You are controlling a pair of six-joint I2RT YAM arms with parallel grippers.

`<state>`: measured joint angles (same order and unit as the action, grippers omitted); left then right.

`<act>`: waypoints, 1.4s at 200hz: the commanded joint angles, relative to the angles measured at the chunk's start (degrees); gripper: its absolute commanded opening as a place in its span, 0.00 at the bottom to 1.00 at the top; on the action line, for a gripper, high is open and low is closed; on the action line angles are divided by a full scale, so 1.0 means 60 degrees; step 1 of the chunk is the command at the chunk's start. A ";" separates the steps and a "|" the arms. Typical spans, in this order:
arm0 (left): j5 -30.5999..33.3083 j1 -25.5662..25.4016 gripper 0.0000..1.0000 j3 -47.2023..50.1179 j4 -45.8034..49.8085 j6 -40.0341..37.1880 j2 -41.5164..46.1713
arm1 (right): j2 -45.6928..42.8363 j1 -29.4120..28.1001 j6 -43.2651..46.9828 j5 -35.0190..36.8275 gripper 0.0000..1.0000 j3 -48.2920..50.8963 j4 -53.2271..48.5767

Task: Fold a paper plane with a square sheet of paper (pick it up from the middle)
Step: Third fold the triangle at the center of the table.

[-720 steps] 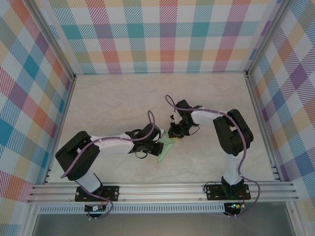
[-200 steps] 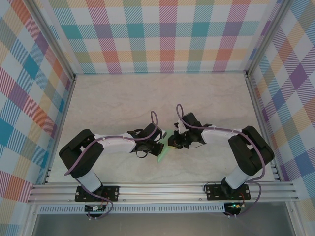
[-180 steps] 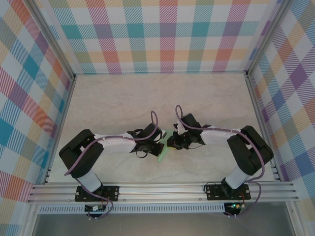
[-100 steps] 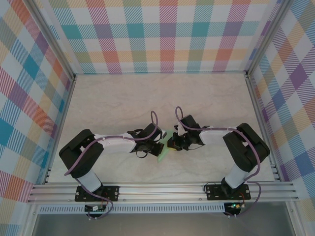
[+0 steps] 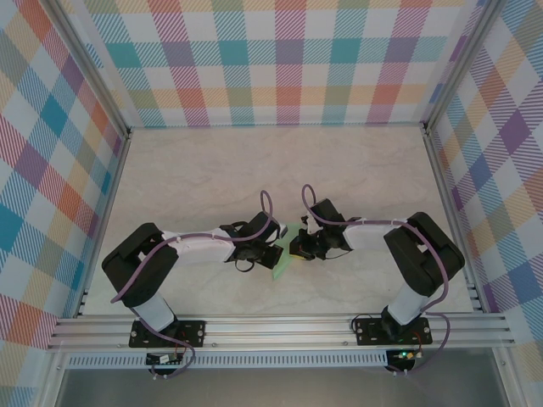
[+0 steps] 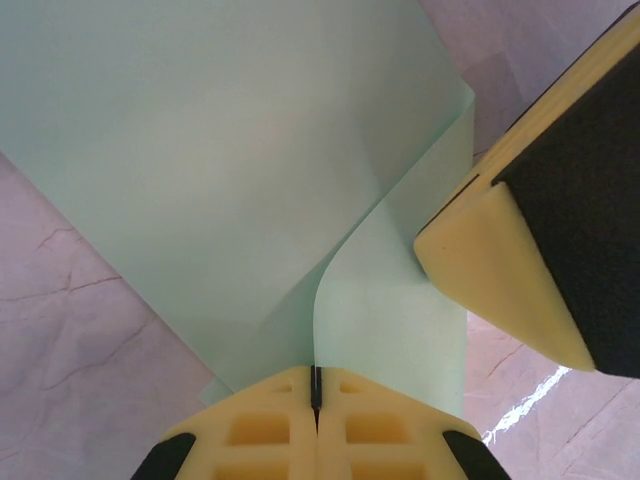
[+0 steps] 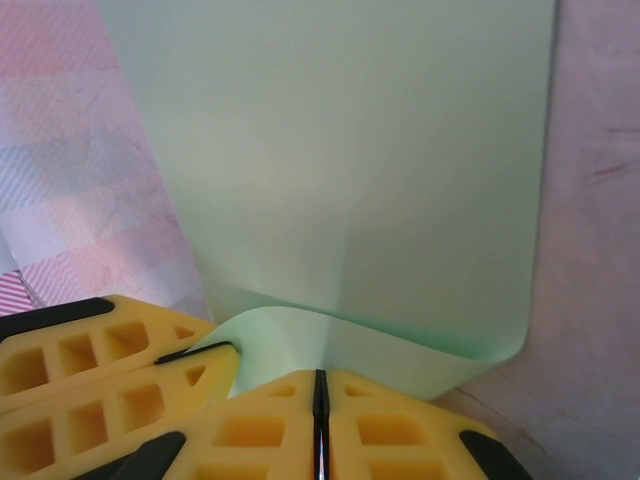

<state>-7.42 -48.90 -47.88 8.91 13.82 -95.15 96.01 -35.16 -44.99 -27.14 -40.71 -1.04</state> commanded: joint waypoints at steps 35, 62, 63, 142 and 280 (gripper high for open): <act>0.0143 0.0153 0.02 -0.0456 0.0327 -0.0304 0.0142 | 0.0415 -0.0044 0.0189 0.0381 0.10 0.0112 -0.0195; 0.0255 0.0160 0.02 -0.0494 0.0376 -0.0359 0.0001 | 0.0522 -0.0046 0.0240 0.0365 0.10 0.0090 -0.0267; 0.0255 0.0156 0.02 -0.0491 0.0376 -0.0357 -0.0010 | 0.0515 -0.0045 0.0244 0.0371 0.10 0.0090 -0.0266; 0.0194 0.0181 0.00 -0.0078 -0.0109 -0.0239 -0.0372 | -0.0210 -0.0044 0.0233 -0.0192 0.14 -0.0041 -0.0192; 0.0299 0.0223 0.00 0.0071 -0.0076 -0.0268 -0.0291 | -0.0537 -0.0958 -0.0961 0.0232 0.10 0.0670 0.1015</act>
<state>-6.76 -48.60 -48.88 8.56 12.56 -96.55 91.35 -40.64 -49.50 -26.76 -37.39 2.63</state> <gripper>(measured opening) 0.047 0.106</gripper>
